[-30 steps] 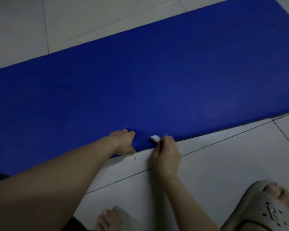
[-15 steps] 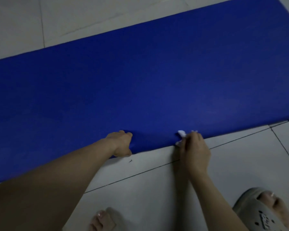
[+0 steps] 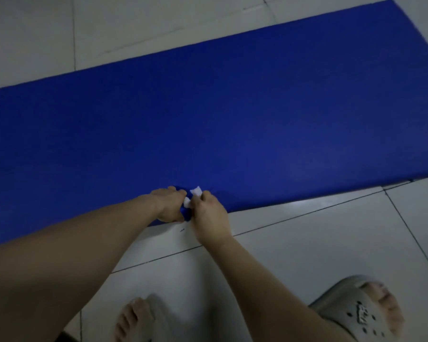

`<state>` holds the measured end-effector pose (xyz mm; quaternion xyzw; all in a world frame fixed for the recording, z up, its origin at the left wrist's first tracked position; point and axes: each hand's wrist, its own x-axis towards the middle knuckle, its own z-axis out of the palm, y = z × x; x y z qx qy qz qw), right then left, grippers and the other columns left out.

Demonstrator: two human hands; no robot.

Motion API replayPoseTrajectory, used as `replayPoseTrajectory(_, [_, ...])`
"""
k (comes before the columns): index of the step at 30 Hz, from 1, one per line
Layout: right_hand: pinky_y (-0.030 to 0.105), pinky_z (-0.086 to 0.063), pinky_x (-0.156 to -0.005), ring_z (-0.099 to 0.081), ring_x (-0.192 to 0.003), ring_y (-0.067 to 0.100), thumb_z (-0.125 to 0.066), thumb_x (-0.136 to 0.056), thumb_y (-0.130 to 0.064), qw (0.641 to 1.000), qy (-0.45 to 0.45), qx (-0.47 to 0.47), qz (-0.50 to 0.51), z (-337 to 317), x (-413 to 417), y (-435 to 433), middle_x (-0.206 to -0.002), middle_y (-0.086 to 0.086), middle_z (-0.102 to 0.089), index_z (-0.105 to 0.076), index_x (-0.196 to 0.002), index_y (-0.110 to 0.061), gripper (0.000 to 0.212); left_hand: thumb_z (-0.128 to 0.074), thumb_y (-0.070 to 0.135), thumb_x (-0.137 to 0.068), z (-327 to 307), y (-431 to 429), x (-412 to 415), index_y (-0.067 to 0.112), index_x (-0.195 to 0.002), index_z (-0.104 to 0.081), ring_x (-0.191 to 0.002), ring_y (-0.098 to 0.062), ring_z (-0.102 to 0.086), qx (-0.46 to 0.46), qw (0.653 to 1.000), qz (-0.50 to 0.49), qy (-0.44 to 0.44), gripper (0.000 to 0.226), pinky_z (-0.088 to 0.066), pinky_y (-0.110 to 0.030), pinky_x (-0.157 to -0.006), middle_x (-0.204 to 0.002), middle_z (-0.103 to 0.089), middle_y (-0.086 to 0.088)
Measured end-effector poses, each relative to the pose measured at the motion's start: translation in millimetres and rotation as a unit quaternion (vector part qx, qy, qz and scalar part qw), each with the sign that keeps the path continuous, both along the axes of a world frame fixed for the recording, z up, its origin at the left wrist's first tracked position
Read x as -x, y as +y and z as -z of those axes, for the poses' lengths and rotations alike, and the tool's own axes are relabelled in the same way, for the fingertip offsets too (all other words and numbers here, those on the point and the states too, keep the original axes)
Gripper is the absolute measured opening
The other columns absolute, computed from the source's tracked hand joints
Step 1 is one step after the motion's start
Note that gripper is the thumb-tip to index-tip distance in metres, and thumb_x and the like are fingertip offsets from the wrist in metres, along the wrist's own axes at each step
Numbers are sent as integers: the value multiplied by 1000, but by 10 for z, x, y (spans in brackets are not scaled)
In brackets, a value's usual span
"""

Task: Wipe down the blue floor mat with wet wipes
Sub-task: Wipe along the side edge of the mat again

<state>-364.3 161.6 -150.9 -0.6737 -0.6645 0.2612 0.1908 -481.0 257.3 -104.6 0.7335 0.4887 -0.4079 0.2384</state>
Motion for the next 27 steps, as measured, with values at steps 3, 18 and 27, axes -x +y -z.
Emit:
replayPoseTrajectory(3, [30, -40, -47, -58, -64, 25, -79, -73, -3, 999, -4, -26, -30, 65, 2, 8, -80, 9, -58, -70, -98, -7, 27, -65, 48, -91, 4, 35, -36, 22, -144, -40, -104, -24, -55, 8, 1000, -5, 5, 64, -50, -38, -90, -136, -44, -7])
replayPoseTrajectory(18, [38, -46, -69, -63, -84, 34, -50, -103, -34, 979, -9, 39, 199, 32, -632, -27, -101, 15, -63, -62, -119, -2, 37, -63, 44, -95, -3, -50, 52, 18, -133, -40, -95, -21, -45, -9, 1000, -17, -12, 51, -40, -32, -79, -125, -42, -6])
replayPoseTrajectory(27, [34, -45, -65, -64, -88, 28, -52, -101, -14, 998, -30, 50, -12, -117, 110, 97, -105, 11, -63, -57, -124, -10, 24, -57, 56, -91, 75, -35, 49, 31, -153, -29, -116, -29, -53, 2, 999, -26, -24, 73, -47, -41, -98, -143, -40, -10])
